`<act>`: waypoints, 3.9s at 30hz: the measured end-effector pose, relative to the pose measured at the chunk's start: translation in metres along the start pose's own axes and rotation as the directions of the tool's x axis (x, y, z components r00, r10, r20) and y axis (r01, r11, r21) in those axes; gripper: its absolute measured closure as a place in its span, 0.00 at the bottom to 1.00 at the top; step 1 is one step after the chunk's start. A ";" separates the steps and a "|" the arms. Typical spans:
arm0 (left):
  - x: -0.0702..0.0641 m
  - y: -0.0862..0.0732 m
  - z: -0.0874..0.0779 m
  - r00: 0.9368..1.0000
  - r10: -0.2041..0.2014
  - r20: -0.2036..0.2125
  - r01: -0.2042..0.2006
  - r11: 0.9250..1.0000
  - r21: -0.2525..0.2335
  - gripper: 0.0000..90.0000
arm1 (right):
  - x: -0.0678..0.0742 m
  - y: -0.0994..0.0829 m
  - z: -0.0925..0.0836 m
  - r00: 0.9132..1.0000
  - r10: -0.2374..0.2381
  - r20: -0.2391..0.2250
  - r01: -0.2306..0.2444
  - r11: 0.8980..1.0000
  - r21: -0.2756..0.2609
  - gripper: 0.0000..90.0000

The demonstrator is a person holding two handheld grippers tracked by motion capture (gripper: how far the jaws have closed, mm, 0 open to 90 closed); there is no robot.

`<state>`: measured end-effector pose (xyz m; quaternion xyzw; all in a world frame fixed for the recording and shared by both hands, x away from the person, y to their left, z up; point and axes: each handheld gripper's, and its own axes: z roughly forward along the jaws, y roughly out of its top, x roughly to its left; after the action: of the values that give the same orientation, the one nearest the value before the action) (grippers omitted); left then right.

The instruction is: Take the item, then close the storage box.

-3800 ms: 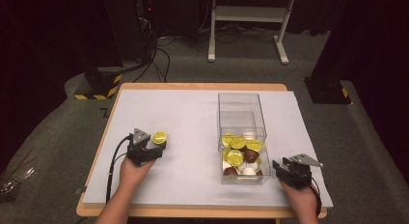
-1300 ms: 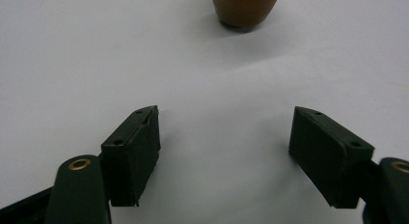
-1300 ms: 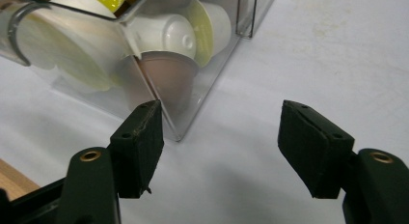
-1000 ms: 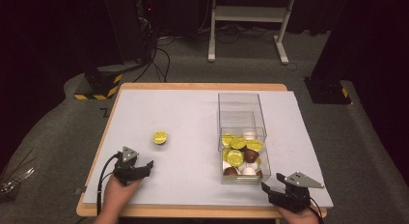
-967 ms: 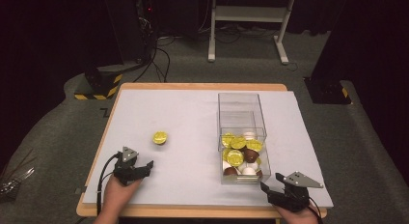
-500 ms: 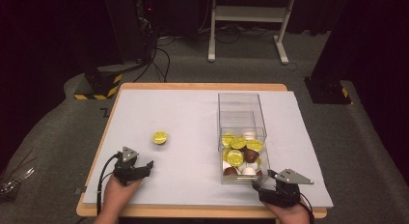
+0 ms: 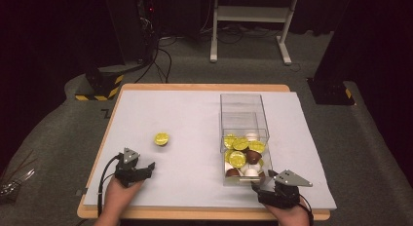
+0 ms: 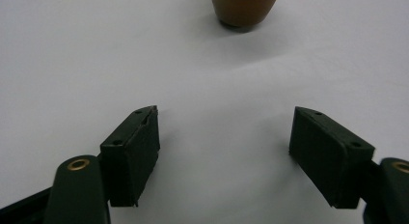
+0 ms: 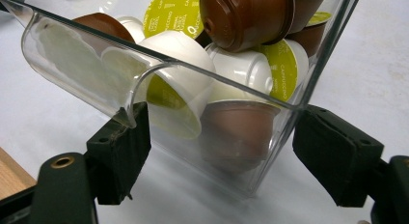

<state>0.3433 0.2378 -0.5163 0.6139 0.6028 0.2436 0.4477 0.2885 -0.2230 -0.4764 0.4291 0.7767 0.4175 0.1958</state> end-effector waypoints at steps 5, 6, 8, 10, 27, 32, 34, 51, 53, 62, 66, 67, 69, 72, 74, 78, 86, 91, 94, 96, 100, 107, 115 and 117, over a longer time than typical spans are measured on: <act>0.000 0.000 0.000 1.000 -0.002 0.000 0.002 1.000 -0.004 0.29 | 0.001 0.001 0.001 1.000 -0.002 0.008 0.002 1.000 -0.001 0.24; 0.000 0.000 0.000 1.000 -0.001 0.000 0.001 1.000 -0.003 0.29 | 0.001 0.002 0.001 1.000 -0.003 0.009 0.003 1.000 -0.002 0.24; 0.000 0.000 0.000 1.000 0.003 -0.001 -0.003 1.000 -0.002 0.29 | 0.001 0.002 0.002 1.000 -0.005 0.014 0.005 1.000 -0.002 0.24; 0.000 0.000 0.000 1.000 -0.003 0.000 0.003 1.000 -0.004 0.29 | 0.002 0.003 0.003 1.000 -0.004 0.016 0.004 1.000 -0.001 0.24; 0.001 0.000 -0.001 1.000 0.015 0.004 -0.015 1.000 0.008 0.29 | -0.003 0.010 0.007 0.999 0.013 0.035 -0.012 1.000 -0.018 0.26; 0.000 -0.001 -0.001 1.000 -0.001 0.004 0.001 1.000 -0.004 0.30 | -0.004 0.011 0.007 0.999 0.016 0.039 -0.015 1.000 -0.028 0.26; 0.000 0.000 -0.001 1.000 0.009 0.004 -0.009 1.000 0.002 0.29 | -0.005 0.012 0.007 0.999 0.010 0.039 -0.009 0.999 -0.031 0.26; 0.001 -0.001 -0.002 1.000 0.015 0.004 -0.015 1.000 0.005 0.30 | -0.007 0.020 0.018 0.998 0.016 0.066 -0.014 0.999 -0.036 0.26; 0.000 -0.001 -0.001 1.000 0.010 0.005 -0.010 1.000 0.002 0.30 | -0.008 0.021 0.020 0.997 0.020 0.071 -0.017 0.999 -0.040 0.25; -0.001 -0.001 -0.001 1.000 -0.007 0.004 0.007 1.000 -0.008 0.30 | -0.012 0.026 0.028 0.995 0.025 0.099 -0.020 0.999 -0.049 0.23; 0.000 -0.001 -0.002 1.000 0.008 0.002 -0.008 1.000 -0.003 0.30 | -0.013 0.029 0.031 0.993 0.021 0.120 -0.014 0.998 -0.057 0.22; 0.000 -0.002 -0.002 1.000 0.015 0.001 -0.015 1.000 0.001 0.30 | -0.013 0.029 0.032 0.992 0.023 0.124 -0.016 0.998 -0.057 0.21; -0.001 -0.002 -0.002 1.000 0.002 0.002 -0.002 1.000 -0.005 0.30 | -0.014 0.030 0.033 0.990 0.021 0.137 -0.013 0.998 -0.061 0.21; -0.001 -0.001 -0.002 1.000 0.004 0.003 -0.004 1.000 -0.004 0.30 | -0.014 0.032 0.036 0.989 0.025 0.147 -0.016 0.998 -0.063 0.20; -0.001 -0.001 -0.001 1.000 -0.004 0.006 0.004 1.000 -0.006 0.30 | -0.015 0.034 0.038 0.987 0.024 0.158 -0.014 0.998 -0.064 0.20; 0.001 -0.001 -0.002 1.000 0.020 0.008 -0.020 1.000 0.009 0.30 | -0.017 0.037 0.041 0.984 0.025 0.179 -0.013 0.998 -0.065 0.19; 0.000 -0.001 -0.001 1.000 0.000 0.014 0.000 1.000 -0.001 0.30 | -0.019 0.042 0.048 0.980 0.031 0.197 -0.018 0.997 -0.068 0.17; 0.000 -0.001 -0.001 1.000 0.003 0.012 -0.003 1.000 0.000 0.30 | -0.022 0.044 0.053 0.978 0.041 0.206 -0.026 0.997 -0.077 0.16; 0.000 -0.001 -0.002 1.000 0.009 0.011 -0.009 1.000 0.003 0.30 | -0.025 0.046 0.057 0.977 0.048 0.208 -0.031 0.996 -0.081 0.16; 0.000 -0.001 -0.002 1.000 0.005 0.009 -0.005 1.000 0.000 0.31 | -0.026 0.048 0.060 0.975 0.044 0.217 -0.027 0.996 -0.079 0.16; -0.001 -0.001 -0.001 1.000 0.002 0.009 -0.002 1.000 -0.002 0.31 | -0.030 0.052 0.065 0.974 0.044 0.222 -0.027 0.996 -0.082 0.15; 0.000 -0.001 -0.002 1.000 0.010 0.010 -0.010 1.000 0.004 0.31 | -0.033 0.057 0.071 0.973 0.054 0.223 -0.035 0.996 -0.087 0.15; -0.001 -0.001 -0.001 1.000 0.001 0.010 -0.001 1.000 -0.002 0.31 | -0.036 0.059 0.076 0.973 0.062 0.222 -0.042 0.994 -0.096 0.15; -0.001 -0.001 -0.001 1.000 -0.001 0.009 0.001 1.000 -0.003 0.31 | -0.037 0.059 0.077 0.973 0.070 0.221 -0.049 0.994 -0.100 0.15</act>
<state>0.3414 0.2371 -0.5165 0.6140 0.6006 0.2415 0.4516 0.3898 -0.1997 -0.4748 0.4869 0.7158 0.4084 0.2894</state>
